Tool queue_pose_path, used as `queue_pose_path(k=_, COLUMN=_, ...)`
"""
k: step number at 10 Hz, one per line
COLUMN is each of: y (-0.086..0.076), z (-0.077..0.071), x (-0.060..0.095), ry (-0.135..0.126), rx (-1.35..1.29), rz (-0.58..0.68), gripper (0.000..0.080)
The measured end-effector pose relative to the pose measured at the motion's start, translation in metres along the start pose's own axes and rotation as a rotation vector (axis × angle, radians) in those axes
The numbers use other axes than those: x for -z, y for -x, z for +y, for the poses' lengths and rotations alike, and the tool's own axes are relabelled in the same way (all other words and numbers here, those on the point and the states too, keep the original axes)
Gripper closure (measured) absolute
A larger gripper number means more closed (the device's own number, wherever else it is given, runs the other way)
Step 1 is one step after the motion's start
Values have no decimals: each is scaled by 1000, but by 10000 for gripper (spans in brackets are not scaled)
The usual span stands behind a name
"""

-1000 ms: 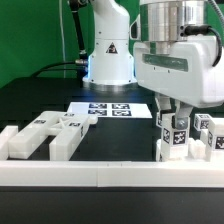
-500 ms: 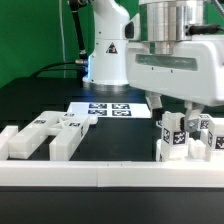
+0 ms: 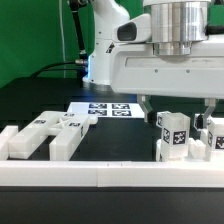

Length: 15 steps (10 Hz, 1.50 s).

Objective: Assemble chair

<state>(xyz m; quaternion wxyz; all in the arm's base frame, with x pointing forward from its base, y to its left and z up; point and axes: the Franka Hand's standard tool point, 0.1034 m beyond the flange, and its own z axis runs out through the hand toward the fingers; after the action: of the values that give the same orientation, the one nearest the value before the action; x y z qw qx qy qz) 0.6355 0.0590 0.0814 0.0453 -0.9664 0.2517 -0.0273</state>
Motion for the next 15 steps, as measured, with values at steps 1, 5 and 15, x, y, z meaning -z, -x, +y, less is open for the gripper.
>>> queue_pose_path(k=1, y=0, z=0, x=0, ry=0, rx=111, rz=0, gripper=150)
queue_pose_path(k=5, y=-1, z=0, x=0, ry=8, rx=364, rz=8, gripper=150)
queue_pose_path(k=15, y=-2, z=2, x=0, ry=6, rx=159, rz=9, gripper=511)
